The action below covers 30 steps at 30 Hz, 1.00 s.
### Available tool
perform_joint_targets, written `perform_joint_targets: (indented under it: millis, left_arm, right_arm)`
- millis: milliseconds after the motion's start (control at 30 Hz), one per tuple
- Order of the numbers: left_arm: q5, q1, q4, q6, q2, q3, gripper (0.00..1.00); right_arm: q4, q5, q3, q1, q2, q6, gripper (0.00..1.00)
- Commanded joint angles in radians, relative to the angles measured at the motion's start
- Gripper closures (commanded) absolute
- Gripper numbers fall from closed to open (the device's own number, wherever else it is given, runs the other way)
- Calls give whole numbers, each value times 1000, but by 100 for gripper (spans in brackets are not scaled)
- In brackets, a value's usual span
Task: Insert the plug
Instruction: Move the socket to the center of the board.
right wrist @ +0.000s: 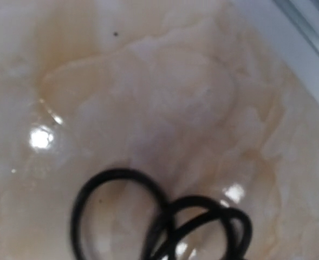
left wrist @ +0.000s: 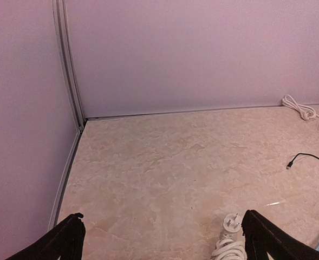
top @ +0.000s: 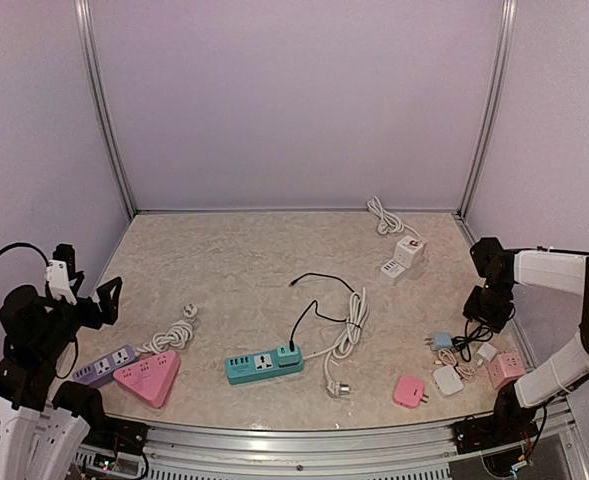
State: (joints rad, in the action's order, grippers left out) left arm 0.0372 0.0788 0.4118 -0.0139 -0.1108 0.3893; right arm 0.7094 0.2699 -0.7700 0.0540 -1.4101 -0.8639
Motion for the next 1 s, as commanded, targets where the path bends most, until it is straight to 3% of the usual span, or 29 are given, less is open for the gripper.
perform_joint_targets:
  millis: [0,133,300,567,667,800,967]
  left_arm:
    - [-9,-13,-18,8,15,-17,1]
    - [-11,-14,-18,8,19,-18,1]
    - [-9,-16,-24,8,18,-21,1]
    - [-11,-29,-24,8,20,-21,1]
    - [-14,-34,-21,8,23,-20,1]
    - [-13,-39,-20,9,29,-19,1]
    - [-11,-40,-23,8,36,-21,1]
  right_arm:
    - [-68,-44,10,-9,-68,-4,52]
    - [-114,-130,-12,-9,-132,8,57]
    - [-233,-211,-46,33,-164,24,75]
    - [-213,-224,-365,210,-386,134,74]
    - [-163,-231,-498,253,-454,177,65]
    - [20,-131,-647,298,-484,237,40]
    - [235,38,-661,337,-423,196,17]
